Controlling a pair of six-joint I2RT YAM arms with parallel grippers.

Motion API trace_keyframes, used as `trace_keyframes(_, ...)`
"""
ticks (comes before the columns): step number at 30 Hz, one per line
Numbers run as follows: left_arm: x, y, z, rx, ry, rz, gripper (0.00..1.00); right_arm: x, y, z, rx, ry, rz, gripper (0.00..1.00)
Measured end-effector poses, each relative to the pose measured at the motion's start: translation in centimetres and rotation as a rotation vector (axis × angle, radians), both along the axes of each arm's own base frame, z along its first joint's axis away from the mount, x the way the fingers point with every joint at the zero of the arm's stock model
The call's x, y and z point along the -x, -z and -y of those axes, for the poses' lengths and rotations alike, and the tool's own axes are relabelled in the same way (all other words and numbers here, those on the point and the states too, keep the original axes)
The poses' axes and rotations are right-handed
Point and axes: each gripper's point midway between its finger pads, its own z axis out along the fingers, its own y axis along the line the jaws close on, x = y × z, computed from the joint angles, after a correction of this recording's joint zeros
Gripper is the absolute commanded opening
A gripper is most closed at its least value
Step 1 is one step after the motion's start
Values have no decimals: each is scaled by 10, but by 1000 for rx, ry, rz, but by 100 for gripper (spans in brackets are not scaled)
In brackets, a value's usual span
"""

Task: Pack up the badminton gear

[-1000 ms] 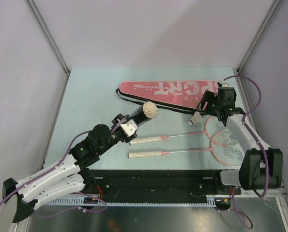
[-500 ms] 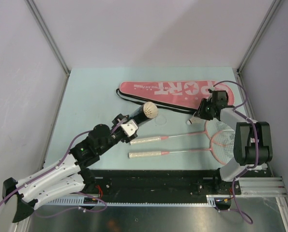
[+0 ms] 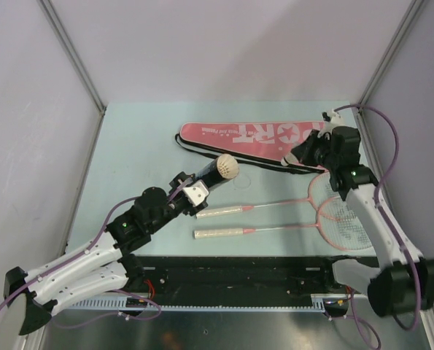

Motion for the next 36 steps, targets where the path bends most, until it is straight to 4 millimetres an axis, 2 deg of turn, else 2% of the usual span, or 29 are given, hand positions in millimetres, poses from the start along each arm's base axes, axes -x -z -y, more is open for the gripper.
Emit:
trace_keyframes(2,0,0,0,-1,0,0,16,19,-48,-26,-26,-77,123,0)
trace_keyframes(4,0,1,0,-2,0,-1,16,46,-91,-54,-55,-171,238,0)
trace_keyframes(7,0,1,0,-4,0,-3,16,98,-158,-88,-123,-322,414,0)
trace_keyframes(9,0,1,1,-4,0,-3,16,126,-190,-100,-169,-395,502,0)
trace_keyframes(10,-1,2,1,-4,0,-3,16,133,-201,-100,-183,-408,532,0)
trace_keyframes(11,-1,2,1,-4,0,-3,16,151,-214,-109,-214,-464,567,0)
trace_keyframes(12,-1,2,1,-4,0,-3,16,160,-222,-114,-232,-493,588,0)
trace_keyframes(14,-1,2,1,-4,0,-3,16,171,-227,-126,-251,-543,599,0)
trace_keyframes(21,-2,3,0,-18,-5,0,16,176,-193,-182,-172,-611,526,0)
trace_keyframes(24,-4,5,-4,-32,-22,3,16,181,-196,-194,-133,-590,556,0)
trace_keyframes(29,-4,5,-4,-29,-22,3,16,176,-200,-200,-63,-520,590,0)
trace_keyframes(36,-3,4,-2,-25,-11,1,16,165,-199,-189,-3,-438,603,0)
